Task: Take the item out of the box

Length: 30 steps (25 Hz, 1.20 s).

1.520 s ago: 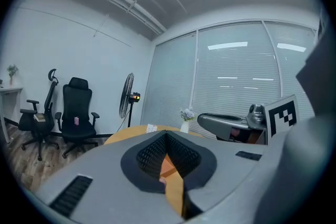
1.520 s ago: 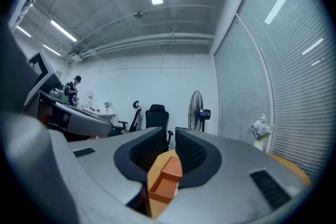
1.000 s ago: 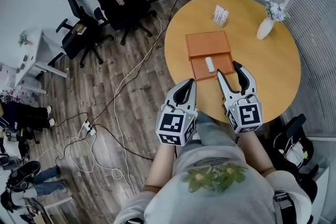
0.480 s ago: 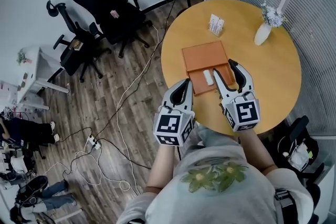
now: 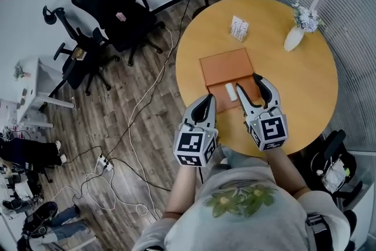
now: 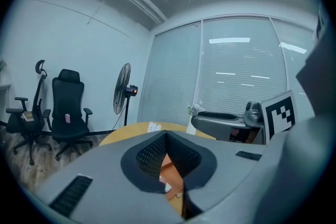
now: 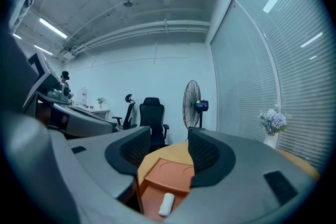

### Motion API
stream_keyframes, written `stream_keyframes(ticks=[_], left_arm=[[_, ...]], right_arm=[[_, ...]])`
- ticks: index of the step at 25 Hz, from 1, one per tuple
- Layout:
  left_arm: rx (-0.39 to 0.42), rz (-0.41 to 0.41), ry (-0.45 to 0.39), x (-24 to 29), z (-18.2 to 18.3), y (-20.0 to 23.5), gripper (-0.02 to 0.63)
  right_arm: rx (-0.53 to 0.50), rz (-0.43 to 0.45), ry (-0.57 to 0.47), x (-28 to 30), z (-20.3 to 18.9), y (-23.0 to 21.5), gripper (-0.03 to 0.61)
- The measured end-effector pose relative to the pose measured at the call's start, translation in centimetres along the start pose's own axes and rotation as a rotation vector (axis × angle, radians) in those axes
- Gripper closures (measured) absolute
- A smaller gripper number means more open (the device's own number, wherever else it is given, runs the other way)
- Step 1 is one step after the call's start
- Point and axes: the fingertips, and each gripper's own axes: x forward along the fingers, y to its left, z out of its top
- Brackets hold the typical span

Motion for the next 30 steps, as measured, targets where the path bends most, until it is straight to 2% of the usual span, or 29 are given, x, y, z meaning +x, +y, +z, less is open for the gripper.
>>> stream_keyframes(ticks=[12, 30], left_arm=[[-0.026, 0.008, 0.067, 2.5, -2.7, 1.3, 0.614], [-0.063, 0.031, 0.127, 4.3, -5.5, 3.6, 0.614]], right_arm=[[0.058, 0.043, 0.130, 2.2, -5.3, -0.2, 0.345], [0.069, 0.108, 0.347, 5.4, -14.0, 0.4, 0.345]])
